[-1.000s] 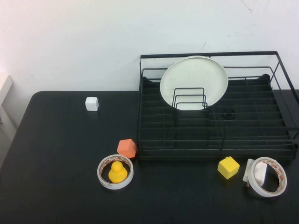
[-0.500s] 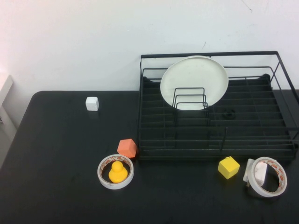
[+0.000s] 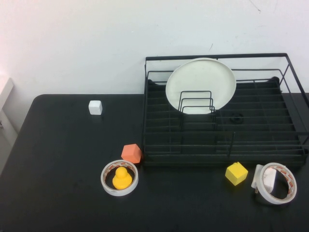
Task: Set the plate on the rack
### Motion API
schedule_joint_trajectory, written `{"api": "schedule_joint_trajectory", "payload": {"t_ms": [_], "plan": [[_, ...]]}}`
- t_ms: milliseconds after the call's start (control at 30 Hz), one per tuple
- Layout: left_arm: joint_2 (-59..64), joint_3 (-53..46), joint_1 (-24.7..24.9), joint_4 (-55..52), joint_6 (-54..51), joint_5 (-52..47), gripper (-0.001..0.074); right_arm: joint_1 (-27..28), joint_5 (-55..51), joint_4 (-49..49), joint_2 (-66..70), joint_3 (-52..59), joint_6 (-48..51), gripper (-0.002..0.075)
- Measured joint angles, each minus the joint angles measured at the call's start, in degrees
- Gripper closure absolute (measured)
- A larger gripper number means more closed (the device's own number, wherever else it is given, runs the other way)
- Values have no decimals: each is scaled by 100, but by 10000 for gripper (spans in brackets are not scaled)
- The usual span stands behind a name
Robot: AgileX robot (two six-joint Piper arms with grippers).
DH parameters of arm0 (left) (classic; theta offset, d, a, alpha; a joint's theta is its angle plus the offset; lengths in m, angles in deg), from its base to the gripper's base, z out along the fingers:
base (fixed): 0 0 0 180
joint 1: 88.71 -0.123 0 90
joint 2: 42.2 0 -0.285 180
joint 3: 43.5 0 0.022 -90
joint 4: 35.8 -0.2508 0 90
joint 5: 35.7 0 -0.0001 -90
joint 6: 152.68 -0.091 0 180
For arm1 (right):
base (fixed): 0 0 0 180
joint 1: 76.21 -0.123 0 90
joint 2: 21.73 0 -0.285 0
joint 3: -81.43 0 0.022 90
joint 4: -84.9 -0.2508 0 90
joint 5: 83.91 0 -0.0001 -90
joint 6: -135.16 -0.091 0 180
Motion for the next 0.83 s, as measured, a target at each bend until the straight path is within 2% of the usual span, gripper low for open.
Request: {"api": "schedule_joint_trajectory", "payload": {"t_ms": [833], "plan": [[0,0,7,50,-69,-28,736,0,0,-9,0,0,0,728]]}}
